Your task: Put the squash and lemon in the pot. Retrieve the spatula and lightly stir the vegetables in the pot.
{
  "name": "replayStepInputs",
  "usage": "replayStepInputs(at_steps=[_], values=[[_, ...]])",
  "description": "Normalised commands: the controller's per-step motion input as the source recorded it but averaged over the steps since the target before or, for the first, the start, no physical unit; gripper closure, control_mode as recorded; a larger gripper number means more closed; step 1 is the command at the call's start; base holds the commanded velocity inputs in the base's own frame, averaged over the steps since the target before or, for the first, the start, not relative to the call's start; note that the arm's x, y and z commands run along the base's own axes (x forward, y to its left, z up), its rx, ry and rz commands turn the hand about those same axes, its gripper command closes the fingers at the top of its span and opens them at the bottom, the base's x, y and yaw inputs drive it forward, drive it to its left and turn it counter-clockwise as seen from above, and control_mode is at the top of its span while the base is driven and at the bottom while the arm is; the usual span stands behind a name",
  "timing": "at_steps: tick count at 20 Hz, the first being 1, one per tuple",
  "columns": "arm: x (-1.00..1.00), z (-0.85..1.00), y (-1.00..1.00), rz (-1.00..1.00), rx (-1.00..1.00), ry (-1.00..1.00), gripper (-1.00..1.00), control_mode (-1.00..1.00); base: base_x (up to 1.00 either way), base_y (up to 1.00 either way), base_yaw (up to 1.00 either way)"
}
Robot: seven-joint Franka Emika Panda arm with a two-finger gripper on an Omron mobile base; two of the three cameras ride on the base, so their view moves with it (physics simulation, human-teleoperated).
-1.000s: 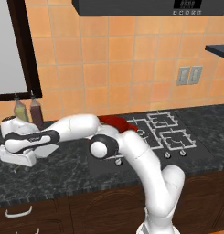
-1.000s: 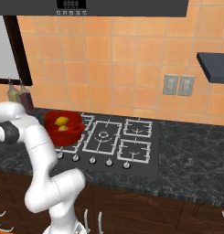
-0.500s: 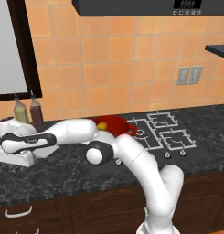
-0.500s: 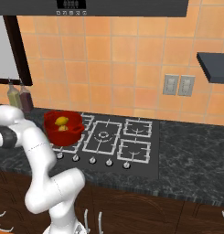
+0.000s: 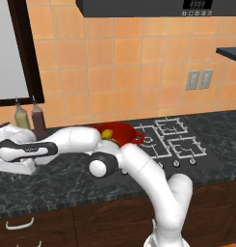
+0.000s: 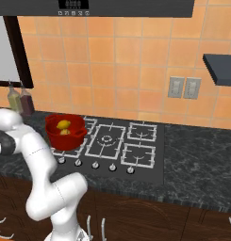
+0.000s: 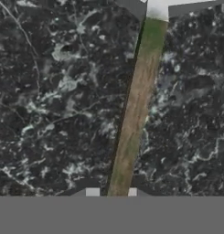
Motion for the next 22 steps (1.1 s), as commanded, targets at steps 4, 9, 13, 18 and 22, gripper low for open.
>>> replayStepInputs(at_steps=[4, 9, 13, 18, 22], values=[[-0.89, 0.0, -0.93, 0.0, 0.0, -0.25, 1.0, -1.0, 0.0, 0.0, 0.0], [-0.69, 0.44, -0.86, -0.01, 0.16, -0.24, 1.0, -1.0, 0.0, 0.0, 0.0], [-0.18, 0.68, -0.56, -0.01, 0.25, -0.24, 1.0, -1.0, 0.0, 0.0, 0.0], [0.0, 0.0, -0.1, 0.0, 0.03, 0.0, 1.0, -1.0, 0.0, 0.0, 0.0], [0.02, 0.31, -0.03, 0.0, 0.14, 0.0, 1.0, -1.0, 0.0, 0.0, 0.0]])
